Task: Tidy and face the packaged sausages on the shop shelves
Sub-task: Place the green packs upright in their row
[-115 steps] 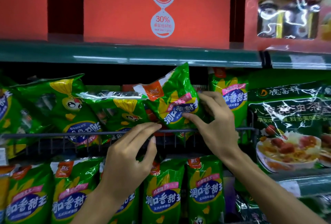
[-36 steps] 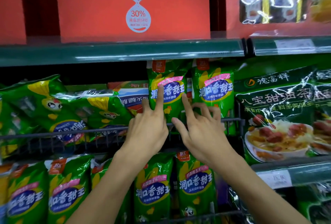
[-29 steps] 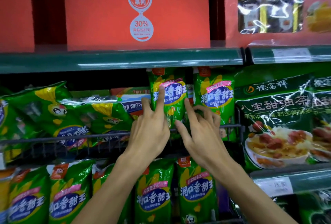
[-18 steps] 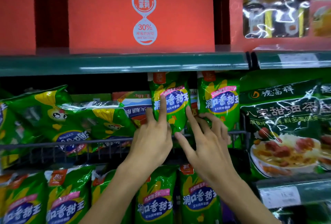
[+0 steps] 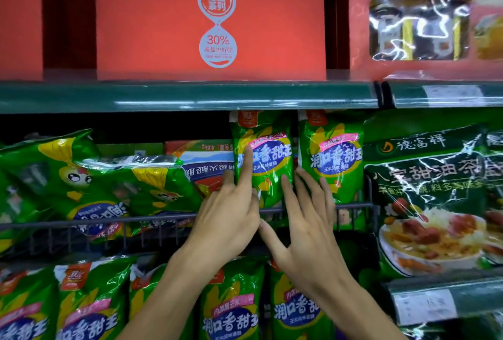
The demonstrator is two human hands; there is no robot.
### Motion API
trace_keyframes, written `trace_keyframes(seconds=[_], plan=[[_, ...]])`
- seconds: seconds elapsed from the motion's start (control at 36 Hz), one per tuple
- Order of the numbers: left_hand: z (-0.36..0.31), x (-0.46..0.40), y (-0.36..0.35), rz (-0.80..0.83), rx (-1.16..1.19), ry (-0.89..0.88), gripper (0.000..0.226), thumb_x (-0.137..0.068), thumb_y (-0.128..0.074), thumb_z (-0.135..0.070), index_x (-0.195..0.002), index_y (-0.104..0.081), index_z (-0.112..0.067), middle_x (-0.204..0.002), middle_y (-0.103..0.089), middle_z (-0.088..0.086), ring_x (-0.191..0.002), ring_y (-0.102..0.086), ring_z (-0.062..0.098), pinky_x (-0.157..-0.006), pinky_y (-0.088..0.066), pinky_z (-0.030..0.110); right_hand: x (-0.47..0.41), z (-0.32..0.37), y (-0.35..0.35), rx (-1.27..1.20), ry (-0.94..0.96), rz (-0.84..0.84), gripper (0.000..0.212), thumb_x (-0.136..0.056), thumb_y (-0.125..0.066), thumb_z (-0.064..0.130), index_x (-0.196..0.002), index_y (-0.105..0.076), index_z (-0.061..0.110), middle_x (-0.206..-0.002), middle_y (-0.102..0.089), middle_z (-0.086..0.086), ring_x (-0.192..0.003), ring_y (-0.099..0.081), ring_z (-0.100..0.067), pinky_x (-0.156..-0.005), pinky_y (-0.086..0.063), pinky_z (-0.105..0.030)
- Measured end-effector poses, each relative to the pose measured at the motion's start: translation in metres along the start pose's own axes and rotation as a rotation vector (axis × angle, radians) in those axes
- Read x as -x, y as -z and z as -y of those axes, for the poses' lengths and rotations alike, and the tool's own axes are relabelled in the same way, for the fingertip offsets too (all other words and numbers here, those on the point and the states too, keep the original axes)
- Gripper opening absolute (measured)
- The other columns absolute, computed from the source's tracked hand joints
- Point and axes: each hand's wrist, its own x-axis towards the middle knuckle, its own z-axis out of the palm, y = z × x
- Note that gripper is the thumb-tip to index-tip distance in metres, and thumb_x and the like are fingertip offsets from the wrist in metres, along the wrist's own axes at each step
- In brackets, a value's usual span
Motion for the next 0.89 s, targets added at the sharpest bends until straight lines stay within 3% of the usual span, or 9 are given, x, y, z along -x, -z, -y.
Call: trace_keyframes(seconds=[0.06, 0.17, 0.31, 0.47, 0.5, 0.56, 0.61, 0.69, 0.89], plan=[[0.001, 0.000, 0.001, -0.018, 0.066, -0.007, 0.075, -0.111, -0.030, -0.036, -0.152, 0.032, -0.046, -0.166, -0.020, 0.010, -0.127, -0.056, 0.032, -0.098, -0.047, 0.041, -0.005, -0.001, 0.000, -0.033, 0.004, -0.046, 0.081, -0.100, -0.039, 0.063, -0.149, -0.046, -0.001, -0.152, -0.047, -0.016, -0.154, -0.022, -0.022, -0.128, -0.006, -0.042], [0.004, -0.005, -0.002, -0.049, 0.101, -0.044, 0.075, -0.110, -0.031, -0.037, -0.148, 0.031, -0.055, -0.164, -0.022, 0.004, -0.096, -0.065, 0.019, -0.082, -0.055, 0.036, -0.008, -0.010, 0.006, 0.019, 0.004, -0.109, 0.074, -0.098, -0.049, 0.060, -0.142, -0.055, 0.000, -0.140, -0.057, -0.011, -0.145, -0.039, -0.024, -0.128, -0.015, -0.043], [0.001, -0.003, -0.002, 0.028, -0.015, -0.006, 0.074, -0.110, -0.028, -0.042, -0.149, 0.035, -0.048, -0.172, 0.001, 0.006, -0.124, -0.060, 0.031, -0.102, -0.047, 0.043, 0.002, -0.018, 0.002, 0.068, 0.036, -0.123, 0.074, -0.096, -0.052, 0.060, -0.141, -0.057, 0.001, -0.137, -0.059, -0.010, -0.142, -0.044, -0.027, -0.128, -0.016, -0.043], [0.000, 0.000, -0.001, -0.005, -0.026, -0.009, 0.075, -0.110, -0.030, -0.042, -0.152, 0.031, -0.046, -0.171, 0.006, 0.003, -0.116, -0.062, 0.029, -0.093, -0.053, 0.041, 0.006, -0.018, 0.004, 0.029, 0.031, -0.123, 0.073, -0.095, -0.055, 0.059, -0.141, -0.057, 0.002, -0.140, -0.058, -0.009, -0.145, -0.041, -0.025, -0.126, -0.023, -0.044], [0.001, 0.000, -0.005, -0.060, -0.029, -0.012, 0.075, -0.109, -0.034, -0.041, -0.156, 0.025, -0.044, -0.169, 0.012, -0.002, -0.123, -0.058, 0.027, -0.092, -0.055, 0.040, 0.006, -0.019, 0.005, 0.017, 0.032, -0.126, 0.072, -0.095, -0.055, 0.059, -0.141, -0.057, 0.004, -0.142, -0.057, -0.008, -0.146, -0.039, -0.024, -0.124, -0.028, -0.046], [0.004, 0.001, -0.013, -0.232, -0.047, -0.067, 0.073, -0.106, -0.043, -0.039, -0.164, 0.001, -0.035, -0.166, 0.016, -0.006, -0.152, -0.022, 0.025, -0.097, -0.057, 0.041, 0.005, -0.021, 0.009, -0.021, 0.044, -0.136, 0.069, -0.096, -0.055, 0.057, -0.144, -0.055, 0.008, -0.147, -0.051, -0.005, -0.149, -0.033, -0.022, -0.120, -0.033, -0.048], [0.008, 0.001, -0.022, -0.369, -0.081, -0.194, 0.066, -0.106, -0.047, -0.038, -0.164, -0.018, -0.026, -0.169, 0.011, -0.004, -0.158, 0.005, 0.021, -0.113, -0.046, 0.045, 0.003, -0.024, 0.014, -0.060, 0.059, -0.150, 0.068, -0.097, -0.055, 0.055, -0.149, -0.049, 0.012, -0.154, -0.043, -0.003, -0.152, -0.027, -0.020, -0.122, -0.032, -0.046], [0.013, -0.001, -0.032, -0.348, -0.233, -0.324, 0.064, -0.108, -0.033, -0.046, -0.165, -0.010, -0.029, -0.172, 0.009, -0.007, -0.158, 0.012, 0.015, -0.128, -0.017, 0.045, -0.003, -0.033, 0.021, -0.054, 0.060, -0.139, 0.073, -0.100, -0.049, 0.056, -0.159, -0.034, 0.016, -0.167, -0.024, -0.001, -0.158, -0.013, -0.019, -0.126, -0.023, -0.047], [0.014, -0.009, -0.031, -0.288, -0.342, -0.314, 0.064, -0.107, -0.018, -0.058, -0.164, 0.000, -0.035, -0.172, 0.013, -0.009, -0.157, 0.019, 0.012, -0.125, 0.000, 0.041, -0.025, -0.060, 0.026, 0.165, 0.033, 0.005, 0.081, -0.102, -0.021, 0.070, -0.163, -0.020, 0.018, -0.172, -0.006, 0.005, -0.159, 0.005, -0.014, -0.128, -0.011, -0.049]])
